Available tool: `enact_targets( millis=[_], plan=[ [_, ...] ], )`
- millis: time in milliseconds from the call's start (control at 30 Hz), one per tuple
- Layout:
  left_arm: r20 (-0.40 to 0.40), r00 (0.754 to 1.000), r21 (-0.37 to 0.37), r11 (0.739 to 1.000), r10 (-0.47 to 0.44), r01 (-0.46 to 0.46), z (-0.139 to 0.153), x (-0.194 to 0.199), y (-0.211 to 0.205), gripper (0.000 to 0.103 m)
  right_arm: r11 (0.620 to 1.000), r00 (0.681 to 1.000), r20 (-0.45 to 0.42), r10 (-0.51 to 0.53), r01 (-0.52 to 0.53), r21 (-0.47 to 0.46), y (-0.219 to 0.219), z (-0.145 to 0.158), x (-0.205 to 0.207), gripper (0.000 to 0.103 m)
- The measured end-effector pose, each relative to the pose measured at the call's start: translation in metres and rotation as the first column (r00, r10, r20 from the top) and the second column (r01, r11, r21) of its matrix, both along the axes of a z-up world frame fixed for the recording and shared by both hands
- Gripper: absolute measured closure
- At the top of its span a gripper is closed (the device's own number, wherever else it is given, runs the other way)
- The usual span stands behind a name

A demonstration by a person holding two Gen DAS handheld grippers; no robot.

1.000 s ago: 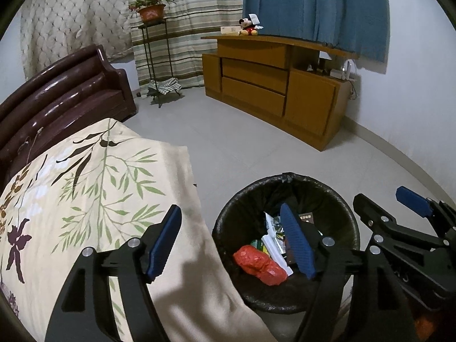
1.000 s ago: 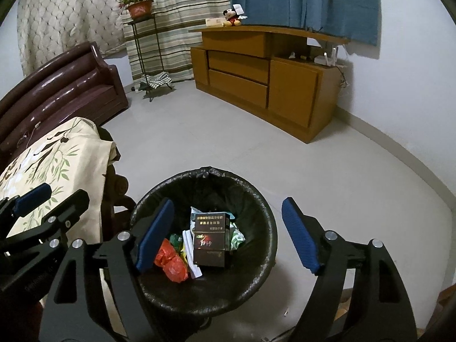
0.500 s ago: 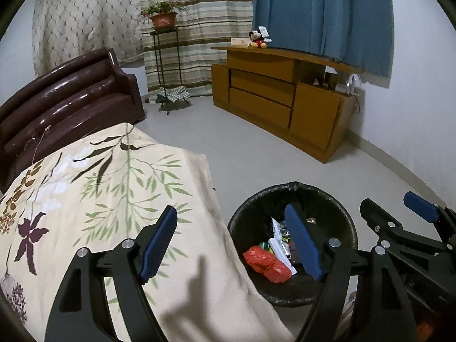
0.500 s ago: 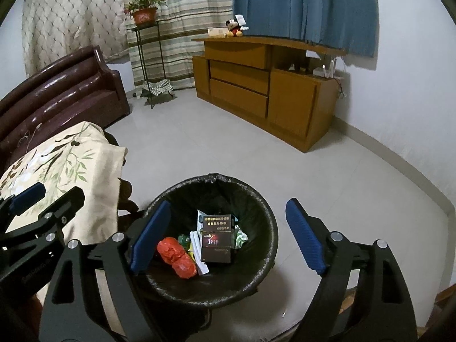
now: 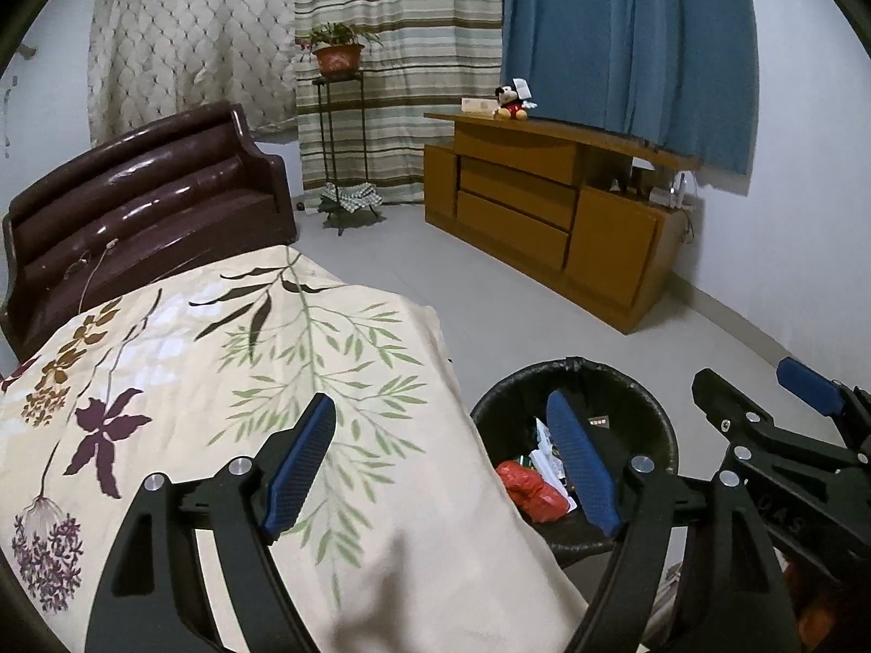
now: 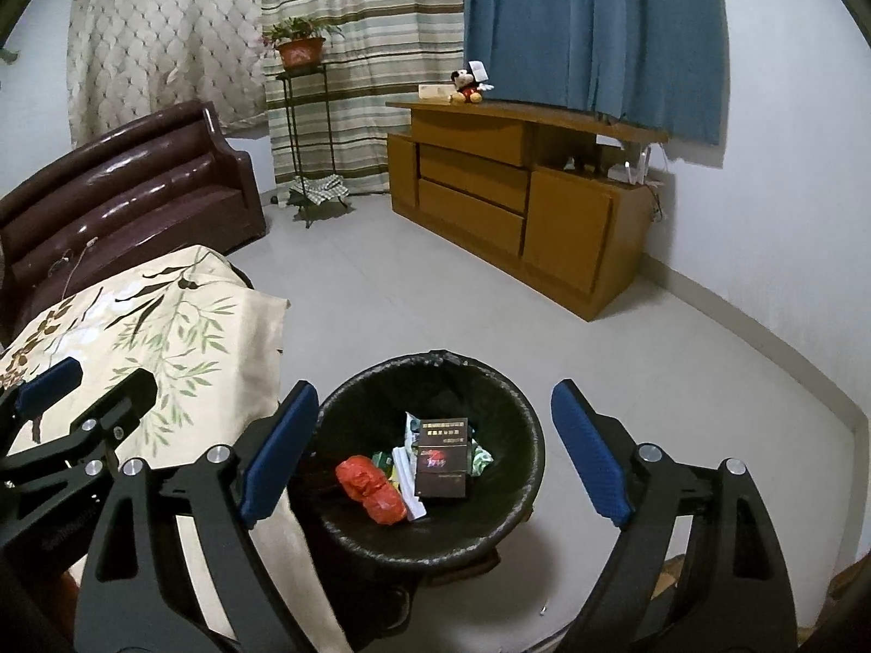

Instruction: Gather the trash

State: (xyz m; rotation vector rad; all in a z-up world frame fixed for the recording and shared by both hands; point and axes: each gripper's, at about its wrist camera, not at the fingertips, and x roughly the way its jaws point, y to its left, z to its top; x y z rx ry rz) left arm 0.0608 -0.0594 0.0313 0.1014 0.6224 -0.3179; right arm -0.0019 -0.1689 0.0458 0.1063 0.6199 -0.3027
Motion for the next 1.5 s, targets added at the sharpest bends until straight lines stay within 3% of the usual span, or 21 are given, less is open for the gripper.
enact_targets(
  millis=[700, 1500],
  plan=[
    [0.019, 0.999, -0.038, 0.998, 0.045, -0.044, 0.015, -0.025, 0.045, 0.025, 0.999, 0.999, 0.03, 0.017, -0.016, -0.027, 0.028, 0.016, -0.026, 0.017],
    [0.023, 0.998, -0.045, 0.998, 0.056, -0.055, 0.017, -0.027, 0.052, 0.025, 0.999, 0.999, 0.038, 0.028, -0.026, -0.036, 0.035, 0.017, -0.029, 0.017]
  ],
)
